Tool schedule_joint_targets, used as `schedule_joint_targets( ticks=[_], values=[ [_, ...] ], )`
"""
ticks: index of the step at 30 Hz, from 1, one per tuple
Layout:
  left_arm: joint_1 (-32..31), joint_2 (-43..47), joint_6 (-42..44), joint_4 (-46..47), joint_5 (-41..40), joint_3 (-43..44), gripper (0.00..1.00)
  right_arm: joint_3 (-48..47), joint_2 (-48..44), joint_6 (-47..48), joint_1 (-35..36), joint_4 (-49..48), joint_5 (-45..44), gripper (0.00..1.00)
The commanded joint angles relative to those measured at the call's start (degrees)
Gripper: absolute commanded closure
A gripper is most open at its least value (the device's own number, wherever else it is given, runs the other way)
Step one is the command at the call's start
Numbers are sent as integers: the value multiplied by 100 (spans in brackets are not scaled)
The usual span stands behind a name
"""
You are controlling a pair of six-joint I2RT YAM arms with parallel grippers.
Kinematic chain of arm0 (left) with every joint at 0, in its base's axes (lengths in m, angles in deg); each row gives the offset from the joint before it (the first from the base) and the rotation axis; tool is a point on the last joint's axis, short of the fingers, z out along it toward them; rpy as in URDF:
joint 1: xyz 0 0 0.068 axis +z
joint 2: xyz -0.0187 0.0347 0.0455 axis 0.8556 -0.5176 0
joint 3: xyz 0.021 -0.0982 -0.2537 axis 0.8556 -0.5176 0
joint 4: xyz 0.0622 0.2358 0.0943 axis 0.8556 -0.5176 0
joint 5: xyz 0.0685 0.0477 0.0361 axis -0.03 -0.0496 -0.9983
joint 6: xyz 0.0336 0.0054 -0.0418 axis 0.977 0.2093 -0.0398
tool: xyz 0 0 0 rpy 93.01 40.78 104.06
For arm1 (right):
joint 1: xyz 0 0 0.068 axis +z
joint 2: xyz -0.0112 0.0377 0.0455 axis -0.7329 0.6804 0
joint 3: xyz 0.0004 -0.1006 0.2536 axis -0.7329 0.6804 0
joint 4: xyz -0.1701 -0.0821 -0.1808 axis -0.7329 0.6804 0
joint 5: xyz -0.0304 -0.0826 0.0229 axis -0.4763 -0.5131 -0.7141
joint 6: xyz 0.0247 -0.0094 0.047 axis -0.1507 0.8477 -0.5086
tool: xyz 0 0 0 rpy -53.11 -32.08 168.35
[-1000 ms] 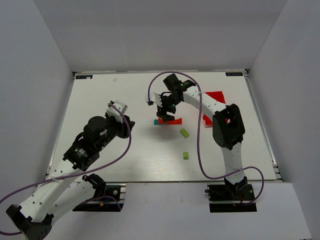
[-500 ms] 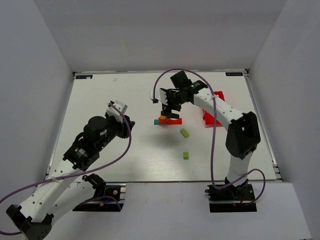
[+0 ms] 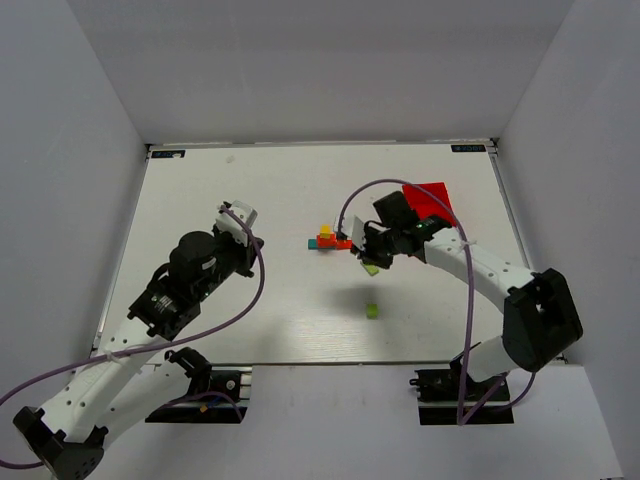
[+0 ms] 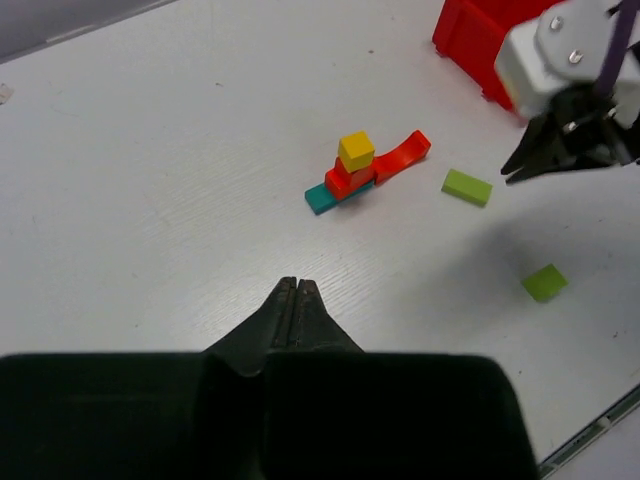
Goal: Build the wood block tower
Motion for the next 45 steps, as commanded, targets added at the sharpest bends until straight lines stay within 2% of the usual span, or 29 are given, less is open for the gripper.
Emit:
schedule_joint_targets(
  ticks=[1,2,3,4,6,10,13,17,18,20,29,34,41,45],
  values=[
    [26,-67,-11,-19,180,-23,100,400,169,-970,-33,-406,-188,72],
    [26,-67,-11,-19,181,-23,95,445,231,-1301,-59,-434,-257,52],
    [26,-67,-11,-19,181,-23,79,428,423,-1357,-77,-495,-275,47],
    [26,-67,-11,-19,181,-23,70,393,495,-1479,-86,-530,-328,27],
    [26,-67,-11,-19,128,-23,57,349,679,-1699,-147,-688,-433,10],
    [26,-5,-11,-19,128,-85,54,357,803,-1981,-218,-996,-574,10],
    [26,56,-11,-19,128,-85,53,278,1057,-2148,-227,-1031,-662,17],
    [26,56,-11,-19,128,-85,53,261,1356,-2333,-235,-1163,-882,33],
    [26,56,-11,-19,128,-85,53,261,1409,-2376,-227,-1189,-917,33],
    [26,56,-11,-19,128,-85,53,243,1488,-2438,-227,-1207,-987,40],
    [26,56,-11,-19,128,-85,53,252,1647,-2518,-297,-1269,-1040,60],
    [26,109,-11,-19,128,-85,53,191,1647,-2430,-349,-980,-856,100],
    [26,109,-11,-19,190,-85,53,-55,971,-1560,-332,-21,65,100],
    [26,109,-11,-19,190,-85,53,-520,575,-885,-332,208,129,100]
  ],
)
